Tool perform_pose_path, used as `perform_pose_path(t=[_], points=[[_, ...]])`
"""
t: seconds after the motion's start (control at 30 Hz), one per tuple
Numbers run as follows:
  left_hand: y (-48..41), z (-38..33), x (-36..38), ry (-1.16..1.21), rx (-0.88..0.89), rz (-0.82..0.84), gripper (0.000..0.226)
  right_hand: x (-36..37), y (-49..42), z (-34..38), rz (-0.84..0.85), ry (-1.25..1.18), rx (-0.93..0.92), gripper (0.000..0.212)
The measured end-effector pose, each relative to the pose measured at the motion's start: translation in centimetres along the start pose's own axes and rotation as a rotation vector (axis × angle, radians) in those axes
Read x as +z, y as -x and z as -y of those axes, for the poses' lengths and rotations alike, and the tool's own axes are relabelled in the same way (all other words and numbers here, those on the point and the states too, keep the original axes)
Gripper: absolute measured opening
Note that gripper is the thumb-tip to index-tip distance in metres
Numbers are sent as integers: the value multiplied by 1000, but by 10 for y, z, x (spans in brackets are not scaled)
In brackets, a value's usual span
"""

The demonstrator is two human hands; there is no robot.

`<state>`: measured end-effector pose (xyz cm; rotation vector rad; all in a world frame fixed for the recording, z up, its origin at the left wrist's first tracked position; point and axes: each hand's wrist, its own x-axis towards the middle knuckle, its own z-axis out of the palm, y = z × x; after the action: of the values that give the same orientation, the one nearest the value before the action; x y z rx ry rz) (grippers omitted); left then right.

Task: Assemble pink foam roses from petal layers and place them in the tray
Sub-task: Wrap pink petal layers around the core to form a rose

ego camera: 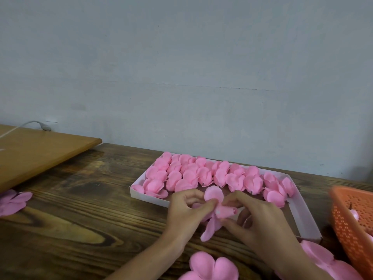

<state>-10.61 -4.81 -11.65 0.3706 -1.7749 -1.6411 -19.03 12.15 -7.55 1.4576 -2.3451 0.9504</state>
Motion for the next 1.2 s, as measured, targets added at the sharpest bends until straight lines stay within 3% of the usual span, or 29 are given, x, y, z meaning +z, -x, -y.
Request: perform_pose_path(t=[0.13,0.27,0.7,0.97,1.2], points=[[0,-1,-1,-52,51,25,15,2,0,0,-5,-21,11,26],[-1,-1,-1,12,71,37,4,2,0,-3,-45,-38,30,28],[1,-1,-1,2,245,171,6,3,-1,-6,-49,-170,117,29],[-2,-6,-5,80,282,294,23,1,0,-3,-156,-140,49,28],[-1,-11,-9,127,182,369,27,-1,-3,-3,-188,-177,16,51]])
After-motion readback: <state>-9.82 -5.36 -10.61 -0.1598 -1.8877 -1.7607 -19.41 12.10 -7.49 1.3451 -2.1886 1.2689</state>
